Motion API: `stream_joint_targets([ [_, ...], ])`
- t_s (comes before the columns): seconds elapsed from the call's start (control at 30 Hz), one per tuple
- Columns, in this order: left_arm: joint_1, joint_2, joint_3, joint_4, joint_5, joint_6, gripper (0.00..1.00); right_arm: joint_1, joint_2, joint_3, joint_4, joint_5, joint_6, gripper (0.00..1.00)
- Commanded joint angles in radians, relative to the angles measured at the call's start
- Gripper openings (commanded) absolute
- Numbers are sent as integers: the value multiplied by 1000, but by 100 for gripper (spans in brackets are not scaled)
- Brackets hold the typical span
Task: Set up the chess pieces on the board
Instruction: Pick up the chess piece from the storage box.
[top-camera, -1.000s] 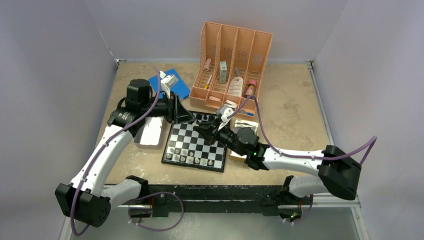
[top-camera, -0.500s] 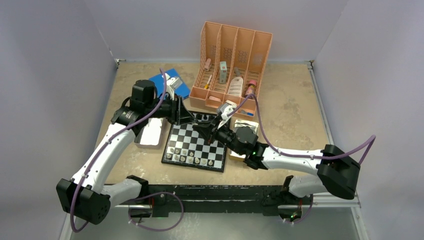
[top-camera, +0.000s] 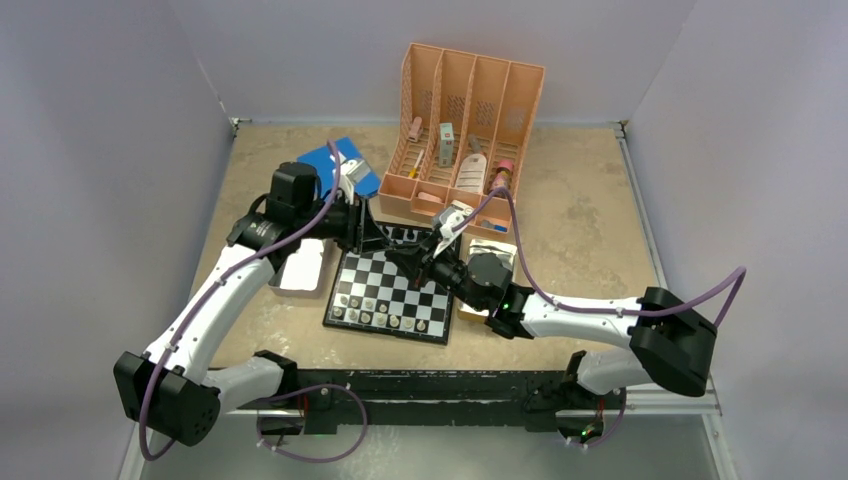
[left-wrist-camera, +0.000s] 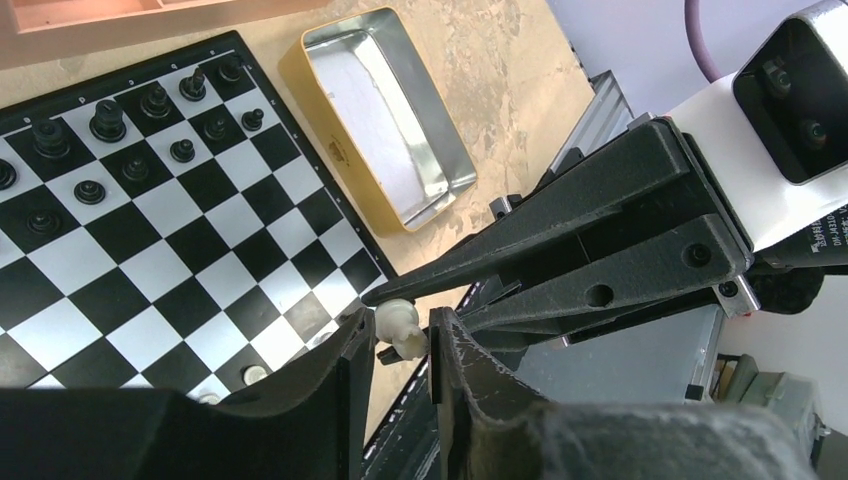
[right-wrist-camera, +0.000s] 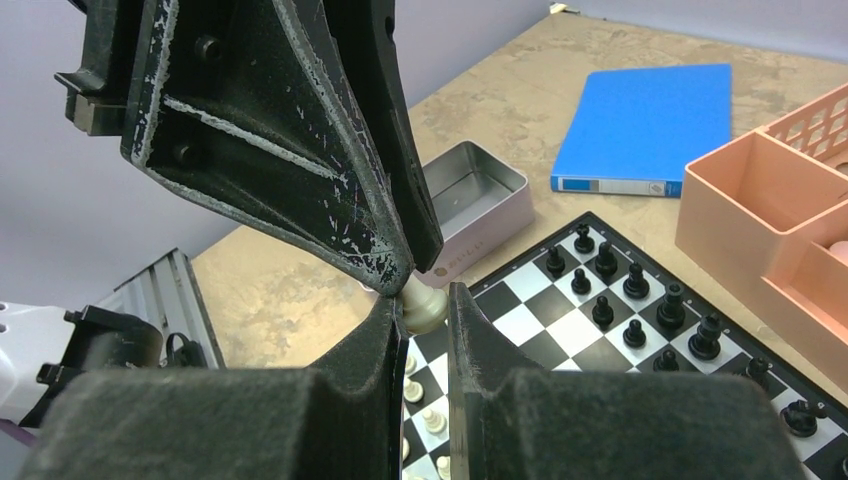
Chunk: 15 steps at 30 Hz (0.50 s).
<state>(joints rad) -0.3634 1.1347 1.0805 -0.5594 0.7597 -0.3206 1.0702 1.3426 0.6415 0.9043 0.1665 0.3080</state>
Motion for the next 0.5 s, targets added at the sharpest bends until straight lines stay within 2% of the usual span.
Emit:
stream_joint_targets([
  [0.0, -14, -3, 1, -4, -9, 26, 22, -7, -5, 53, 39, 28, 20, 0],
  [0.13, -14, -3, 2, 5, -10, 22, 6, -6, -5, 51, 36, 33, 16, 1],
  [0.2, -15, -1, 10, 5, -17, 22, 0, -6, -7, 46, 35, 35, 16, 7],
  [0.47, -31, 14, 50, -17, -97, 40, 0, -6, -95, -38, 19, 68, 4, 60],
])
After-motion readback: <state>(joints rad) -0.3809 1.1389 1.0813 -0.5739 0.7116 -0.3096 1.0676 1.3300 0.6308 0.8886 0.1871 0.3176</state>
